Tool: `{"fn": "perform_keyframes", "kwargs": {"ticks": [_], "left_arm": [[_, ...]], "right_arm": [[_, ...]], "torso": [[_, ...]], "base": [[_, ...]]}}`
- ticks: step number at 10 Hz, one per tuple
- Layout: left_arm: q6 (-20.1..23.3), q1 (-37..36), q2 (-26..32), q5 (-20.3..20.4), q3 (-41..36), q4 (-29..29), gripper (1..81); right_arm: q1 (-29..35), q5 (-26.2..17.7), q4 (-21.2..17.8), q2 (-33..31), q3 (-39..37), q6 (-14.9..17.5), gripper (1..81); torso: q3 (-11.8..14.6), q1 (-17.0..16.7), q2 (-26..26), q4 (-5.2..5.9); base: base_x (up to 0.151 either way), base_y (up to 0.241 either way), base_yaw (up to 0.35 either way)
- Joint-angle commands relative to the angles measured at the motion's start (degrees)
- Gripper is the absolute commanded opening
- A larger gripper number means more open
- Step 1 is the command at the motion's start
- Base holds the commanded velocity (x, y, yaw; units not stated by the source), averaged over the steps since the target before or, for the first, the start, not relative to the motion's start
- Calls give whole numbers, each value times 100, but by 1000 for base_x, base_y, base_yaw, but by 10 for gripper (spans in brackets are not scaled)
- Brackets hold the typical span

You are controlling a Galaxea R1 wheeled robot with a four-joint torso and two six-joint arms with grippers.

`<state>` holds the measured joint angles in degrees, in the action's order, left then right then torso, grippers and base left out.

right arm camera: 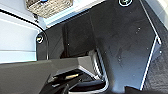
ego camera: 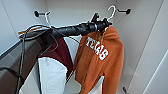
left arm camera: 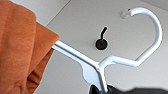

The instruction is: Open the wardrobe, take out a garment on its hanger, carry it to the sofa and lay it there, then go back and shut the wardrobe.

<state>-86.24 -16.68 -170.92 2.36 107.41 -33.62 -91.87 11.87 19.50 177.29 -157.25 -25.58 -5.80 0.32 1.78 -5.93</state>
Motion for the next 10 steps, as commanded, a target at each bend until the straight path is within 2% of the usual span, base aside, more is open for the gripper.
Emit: {"fn": "perform_keyframes", "kwargs": {"ticks": [1,4,8,9,10], "left_arm": [[142,-1132,216,168,-887,-118,10],[169,-903,321,212,-1510,-153,10],[204,-745,672,546,-1696,-171,10],[204,-745,760,546,-1757,-171,10],[204,-745,857,546,-1794,-171,10]], "right_arm": [[146,-247,1,11,37,9,811],[120,-169,27,11,37,53,811],[111,-133,36,11,37,61,811],[111,-133,36,11,37,61,811],[111,-133,36,11,37,61,811]], "torso": [[0,0,0,0],[0,0,0,0],[0,-2,0,0],[150,0,0,0],[9,0,0,0]], "base": [[0,0,0],[0,0,0],[0,0,0],[0,0,0],[0,0,0]]}}
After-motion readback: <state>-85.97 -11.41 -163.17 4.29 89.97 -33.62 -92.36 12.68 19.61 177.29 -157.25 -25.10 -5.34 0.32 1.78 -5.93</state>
